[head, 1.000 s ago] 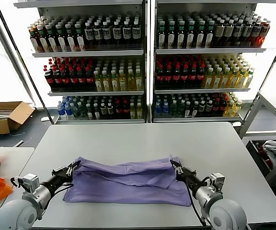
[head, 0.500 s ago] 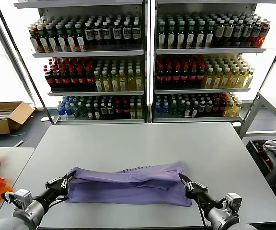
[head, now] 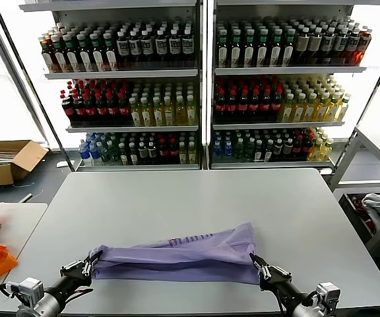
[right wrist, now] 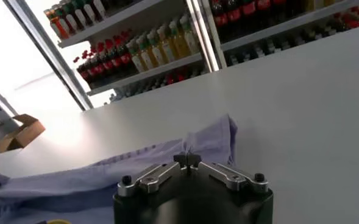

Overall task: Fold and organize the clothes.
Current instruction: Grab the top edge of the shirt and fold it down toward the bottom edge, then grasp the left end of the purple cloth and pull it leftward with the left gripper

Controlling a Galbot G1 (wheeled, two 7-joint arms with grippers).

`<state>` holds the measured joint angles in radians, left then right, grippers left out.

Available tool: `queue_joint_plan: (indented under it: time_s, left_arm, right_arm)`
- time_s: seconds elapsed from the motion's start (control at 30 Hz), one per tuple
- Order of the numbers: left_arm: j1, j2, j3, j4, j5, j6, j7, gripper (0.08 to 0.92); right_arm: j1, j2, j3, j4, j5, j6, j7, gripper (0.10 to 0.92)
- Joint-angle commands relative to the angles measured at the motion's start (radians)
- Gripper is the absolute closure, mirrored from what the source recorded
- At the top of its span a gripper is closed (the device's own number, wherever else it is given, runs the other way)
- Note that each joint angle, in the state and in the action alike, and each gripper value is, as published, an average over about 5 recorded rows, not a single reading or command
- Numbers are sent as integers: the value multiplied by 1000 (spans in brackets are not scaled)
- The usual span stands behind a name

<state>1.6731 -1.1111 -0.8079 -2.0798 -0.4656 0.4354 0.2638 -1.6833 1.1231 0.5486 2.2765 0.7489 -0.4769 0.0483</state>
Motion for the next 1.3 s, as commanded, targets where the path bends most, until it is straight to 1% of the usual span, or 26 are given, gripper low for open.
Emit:
queue_joint_plan:
  time_s: [0.03,0.13,0.27,0.4,0.53,0.67,0.77,0.87,0.97,1.03,1.13,1.3]
  left_arm:
    - [28,-12,-8,3,43,-3,1,885]
    - [32,-13,-13,0,59,2,-1,811]
    - [32,-18,-24,-5,69,8,-11,690]
    - [33,-32,-44,-24,69,12,-36,577]
    - [35,-65,-40,-45,66,11,-111,464]
    - [50,-102,7,-53,61,-12,-199,343]
    - [51,-125,45,-38,55,-22,-246,258]
    - [39,-145,68,-14,45,-9,-272,198]
    - [24,-156,79,5,42,21,-285,184]
    - [14,-160,82,16,38,44,-291,197]
    - [5,-164,90,22,28,61,-297,262]
    - [7,-169,109,19,20,82,-289,409]
  right_arm:
    - [5,6,-5,-23,-49,-5,3,882]
    - [38,6,-14,-40,-55,-7,15,801]
    - [64,3,-14,-43,-53,-3,21,697]
    - [66,2,5,-25,-53,30,11,584]
    - [49,8,44,-13,-113,157,-34,471]
    - [28,15,87,-22,-189,292,-89,350]
    - [12,19,111,-28,-194,334,-100,268]
    - [-5,24,120,-29,-188,342,-98,216]
    - [-21,29,121,-22,-162,340,-98,204]
    - [-29,34,119,-19,-138,337,-98,203]
    - [-33,39,117,-18,-127,336,-97,203]
    - [-30,39,115,-11,-122,335,-93,202]
